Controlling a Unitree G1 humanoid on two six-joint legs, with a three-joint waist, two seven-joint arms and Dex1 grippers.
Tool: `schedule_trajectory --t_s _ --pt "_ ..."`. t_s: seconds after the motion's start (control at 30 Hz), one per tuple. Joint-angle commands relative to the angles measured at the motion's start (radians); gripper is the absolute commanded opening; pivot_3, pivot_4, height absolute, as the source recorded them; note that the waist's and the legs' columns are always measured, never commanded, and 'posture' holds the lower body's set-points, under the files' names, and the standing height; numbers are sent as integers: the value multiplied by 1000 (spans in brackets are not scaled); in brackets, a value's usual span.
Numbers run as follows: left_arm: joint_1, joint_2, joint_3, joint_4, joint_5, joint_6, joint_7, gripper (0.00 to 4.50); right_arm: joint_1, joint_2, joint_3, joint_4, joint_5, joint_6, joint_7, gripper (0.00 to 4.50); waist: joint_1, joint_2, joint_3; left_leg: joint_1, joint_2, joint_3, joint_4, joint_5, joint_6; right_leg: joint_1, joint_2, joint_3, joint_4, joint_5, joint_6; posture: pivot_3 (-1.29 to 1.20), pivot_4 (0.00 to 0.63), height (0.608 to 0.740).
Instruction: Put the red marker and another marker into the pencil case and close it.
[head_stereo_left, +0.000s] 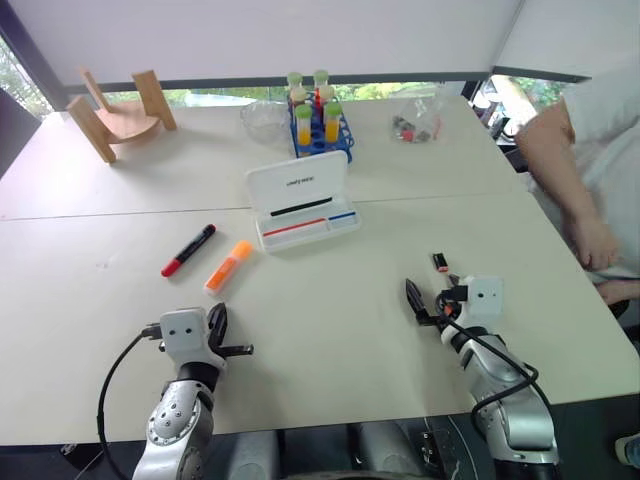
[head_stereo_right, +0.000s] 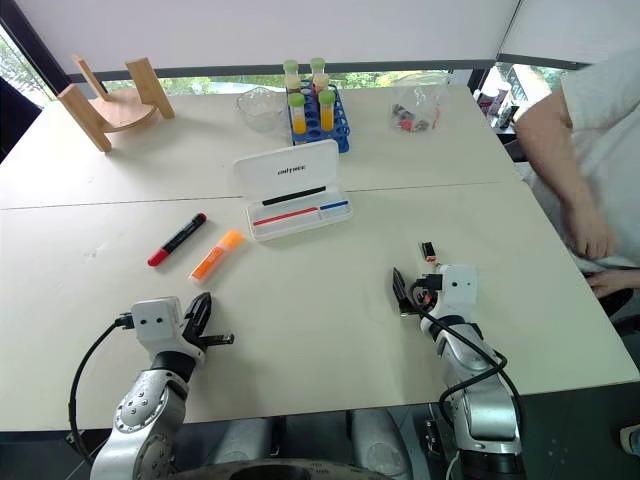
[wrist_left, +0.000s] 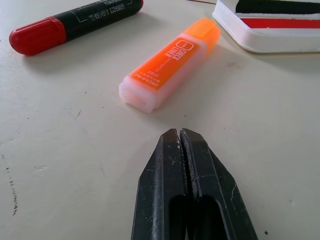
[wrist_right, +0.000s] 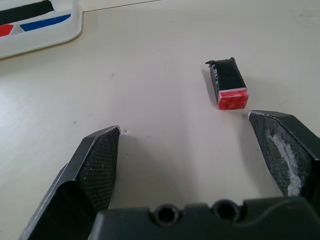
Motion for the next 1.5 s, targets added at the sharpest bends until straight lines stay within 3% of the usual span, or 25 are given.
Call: schedule_trajectory --t_s 0.03,0.83,1.0,1.1,1.23,1.33,1.43,1.5 --pt "4 -2 -15 -3 6 -39 -11 26 5 3 8 6 -3 19 -3 4500 0 0 0 0 0 0 0 0 0 0 0 0 0 0 0 0 150 740" --pt "-4 27 -7 -9 -11 -28 -37 26 11 -10 13 -8 -14 -3 6 4500 0 0 0 0 0 0 0 0 0 0 0 0 0 0 0 0 150 740" --pt "-40 72 13 -29 -39 -13 -83 26 19 -53 10 -64 -26 -1 26 4500 0 0 0 -1 0 0 0 0 0 -1 0 0 0 0 0 0 150 740" --pt "-81 150 33 -65 -78 21 -153 26 19 -117 -5 -142 -17 38 67 4500 3 2 1 -3 0 0 -1 0 0 -3 0 -1 0 0 1 0 150 740" --pt "-234 356 108 -77 -220 104 -355 1291 -16 -284 -50 -300 127 192 244 4500 5 5 4 -4 0 -1 -1 0 0 -4 0 -1 0 1 3 0 150 740" --pt "-371 532 108 -6 -292 140 -557 2740 -74 -425 -81 -369 272 313 394 4500 4 5 6 -3 0 -2 0 0 0 -3 1 -2 1 2 2 0 150 740" --pt "-540 608 78 155 -337 159 -705 4303 -164 -552 -103 -353 380 390 516 4500 3 5 6 -2 0 -1 0 0 0 -2 0 -2 0 2 3 0 150 740" --pt "-633 624 39 261 -323 146 -786 4415 -220 -601 -103 -326 408 405 558 4500 4 4 7 -3 0 -1 0 0 0 -2 1 -2 0 2 3 0 150 740"
